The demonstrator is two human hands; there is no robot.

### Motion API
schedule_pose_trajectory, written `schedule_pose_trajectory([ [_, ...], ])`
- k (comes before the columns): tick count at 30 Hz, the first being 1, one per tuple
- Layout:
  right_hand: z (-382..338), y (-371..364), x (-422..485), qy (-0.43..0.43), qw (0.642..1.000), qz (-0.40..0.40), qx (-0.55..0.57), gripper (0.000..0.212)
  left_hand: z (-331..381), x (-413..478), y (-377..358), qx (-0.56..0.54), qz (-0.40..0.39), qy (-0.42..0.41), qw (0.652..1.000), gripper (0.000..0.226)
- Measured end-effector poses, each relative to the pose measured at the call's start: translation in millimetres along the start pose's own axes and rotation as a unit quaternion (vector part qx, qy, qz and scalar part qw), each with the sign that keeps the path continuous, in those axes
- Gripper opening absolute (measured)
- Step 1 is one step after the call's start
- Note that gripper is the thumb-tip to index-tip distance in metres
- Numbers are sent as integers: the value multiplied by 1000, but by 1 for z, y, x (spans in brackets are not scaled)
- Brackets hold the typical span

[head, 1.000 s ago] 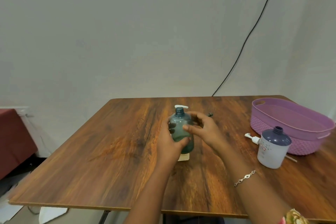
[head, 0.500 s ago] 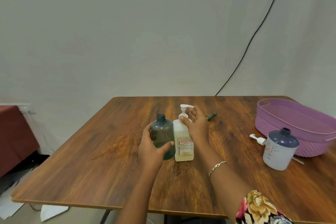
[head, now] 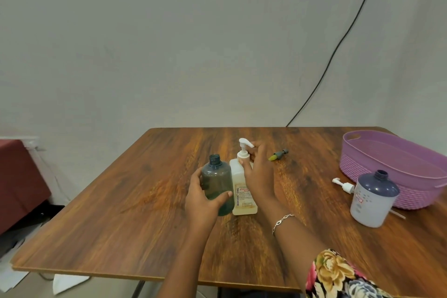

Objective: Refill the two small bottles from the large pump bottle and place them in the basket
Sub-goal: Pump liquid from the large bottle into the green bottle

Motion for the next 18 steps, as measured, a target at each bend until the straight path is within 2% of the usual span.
schedule_pose_trajectory([
  [5, -12, -1, -1, 69, 994, -1, -81, 32, 2, 1, 1, 9, 3, -2, 1000, 80],
  [14, -25, -1, -11, 150, 985, 23, -86, 37, 7, 1, 1, 21, -5, -9, 1000, 77],
  [18, -10, -1, -4, 106, 993, 4, -58, 40, 5, 0, 4, 18, -2, -7, 1000, 76],
])
Point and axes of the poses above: each hand's wrist, its own x-axis towards the middle knuckle, its own y-axis out of the back of the hand, z = x × y, the point moved 10 cm from there along x, towards the middle knuckle, and after that the axes turned 7 degrees about x, right-handed, at the moved point
